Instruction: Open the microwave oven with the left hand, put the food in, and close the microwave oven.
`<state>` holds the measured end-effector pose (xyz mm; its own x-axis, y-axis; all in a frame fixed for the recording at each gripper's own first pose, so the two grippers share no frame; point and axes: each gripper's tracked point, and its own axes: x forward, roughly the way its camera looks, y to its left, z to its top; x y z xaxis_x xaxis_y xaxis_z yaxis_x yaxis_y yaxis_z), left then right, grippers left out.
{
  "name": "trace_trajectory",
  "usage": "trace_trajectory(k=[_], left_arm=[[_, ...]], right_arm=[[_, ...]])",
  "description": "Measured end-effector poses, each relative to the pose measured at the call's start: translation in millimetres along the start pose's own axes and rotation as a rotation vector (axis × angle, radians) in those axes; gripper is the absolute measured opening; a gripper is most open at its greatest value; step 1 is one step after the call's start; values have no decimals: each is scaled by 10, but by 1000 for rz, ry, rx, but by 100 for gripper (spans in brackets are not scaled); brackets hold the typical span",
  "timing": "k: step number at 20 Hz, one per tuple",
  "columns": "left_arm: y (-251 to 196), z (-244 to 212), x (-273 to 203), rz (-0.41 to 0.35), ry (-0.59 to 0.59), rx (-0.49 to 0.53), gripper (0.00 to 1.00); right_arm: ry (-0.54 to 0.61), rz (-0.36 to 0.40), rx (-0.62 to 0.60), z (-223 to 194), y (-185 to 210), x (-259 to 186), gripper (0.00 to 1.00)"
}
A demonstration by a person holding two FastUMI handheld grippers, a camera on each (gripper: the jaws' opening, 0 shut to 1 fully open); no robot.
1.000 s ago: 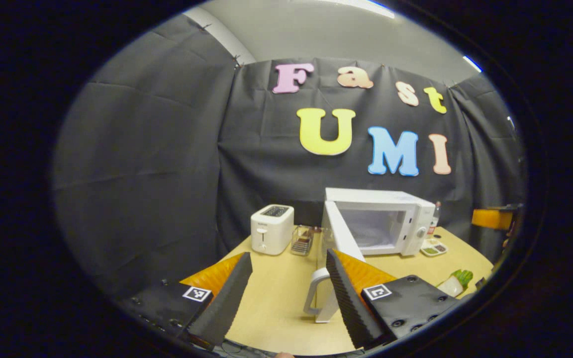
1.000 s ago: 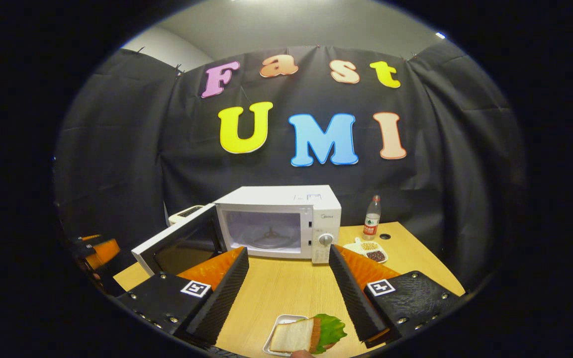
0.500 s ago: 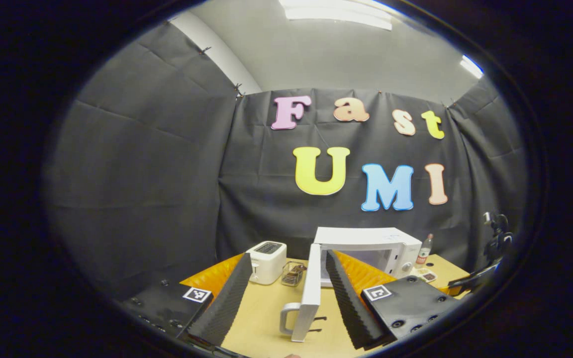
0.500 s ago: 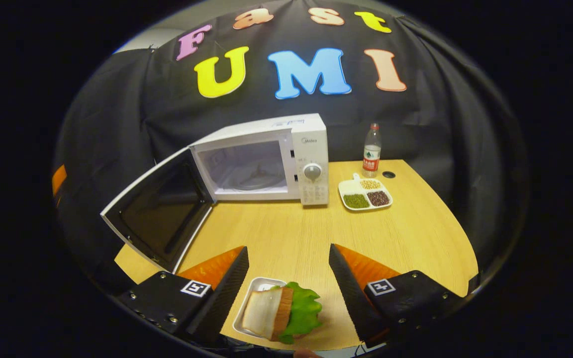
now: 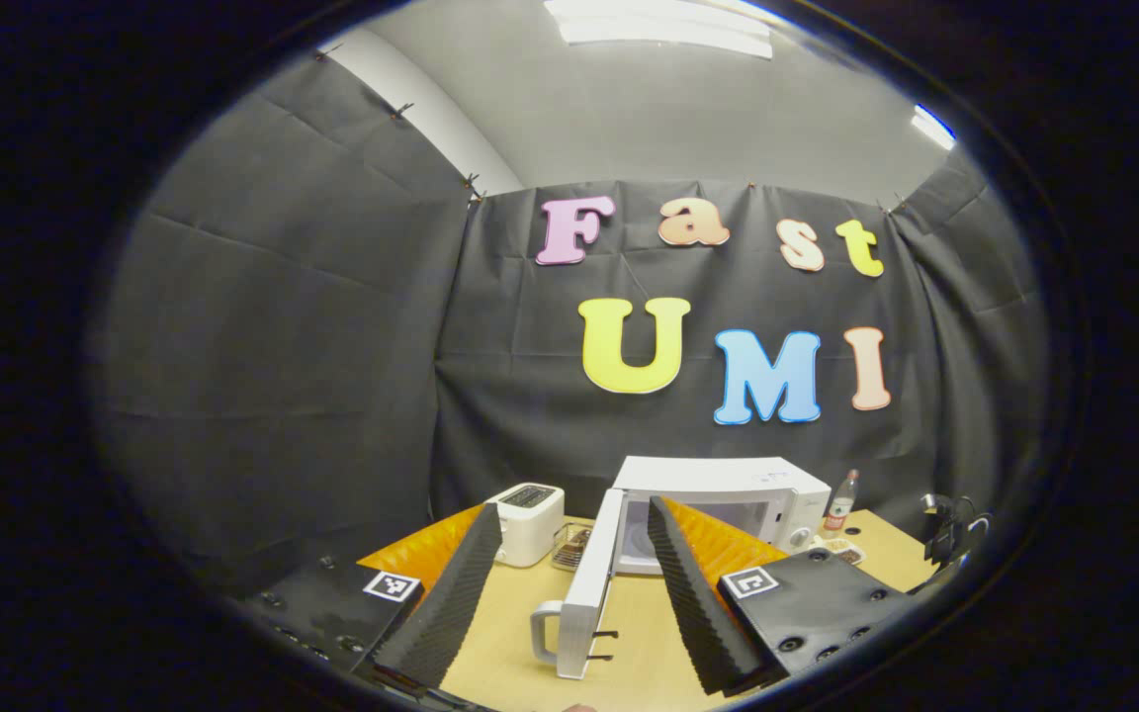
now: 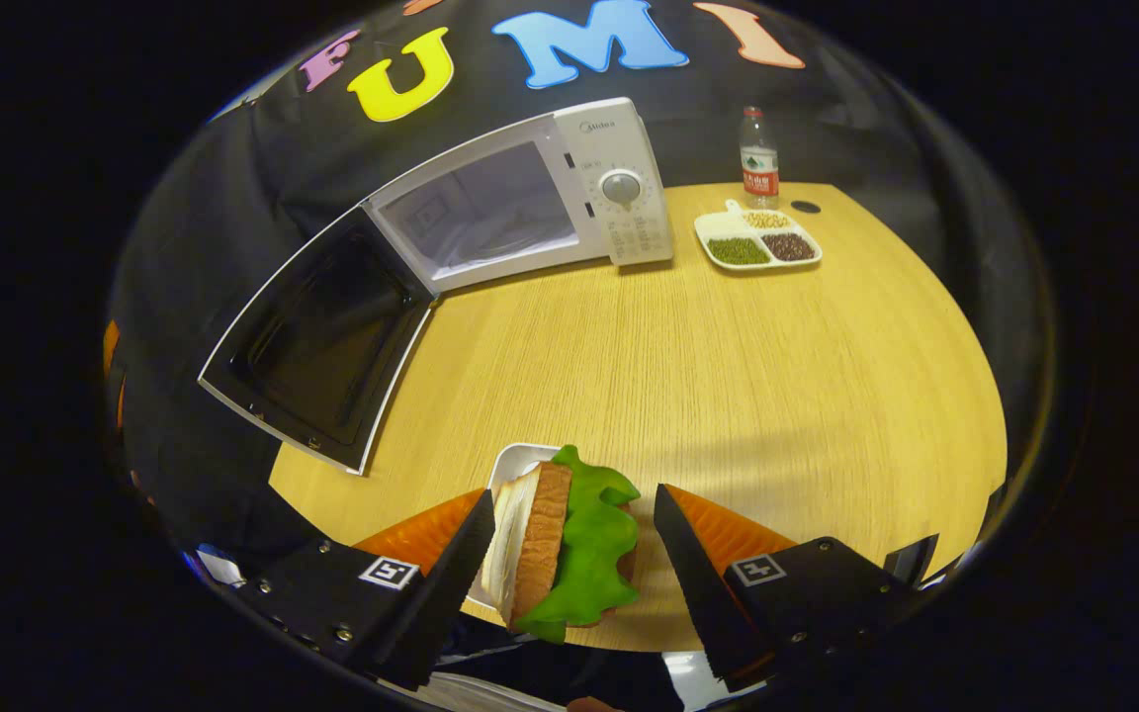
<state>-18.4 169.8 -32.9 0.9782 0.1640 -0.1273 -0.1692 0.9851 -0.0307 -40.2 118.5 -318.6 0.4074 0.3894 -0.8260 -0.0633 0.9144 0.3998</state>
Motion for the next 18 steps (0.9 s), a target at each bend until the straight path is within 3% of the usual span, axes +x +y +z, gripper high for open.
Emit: trace_trajectory(k=[4, 7, 8, 9, 10, 11, 14, 18], left_arm=[[-126, 24, -86, 23, 3, 40, 95], [-270, 43, -137, 29, -4, 51, 96], [-289, 44, -156, 39, -5, 57, 96], [-298, 43, -184, 49, -10, 62, 95], [-326, 49, -201, 55, -16, 67, 95], [-349, 50, -216, 59, -17, 68, 95], [-424, 61, -181, 48, -21, 59, 96], [-446, 52, 36, 27, -30, 37, 96]], right_arm=[[101, 92, 138, -183, 5, 51, 97], [161, 178, 220, -235, 121, 67, 71], [162, 203, 251, -200, 179, 69, 70], [184, 218, 239, -212, 191, 56, 45], [175, 216, 230, -166, 177, 71, 44], [175, 225, 224, -145, 204, 22, 31], [153, 303, 228, 36, 371, -155, 30], [79, 342, 242, 394, 537, -270, 31]])
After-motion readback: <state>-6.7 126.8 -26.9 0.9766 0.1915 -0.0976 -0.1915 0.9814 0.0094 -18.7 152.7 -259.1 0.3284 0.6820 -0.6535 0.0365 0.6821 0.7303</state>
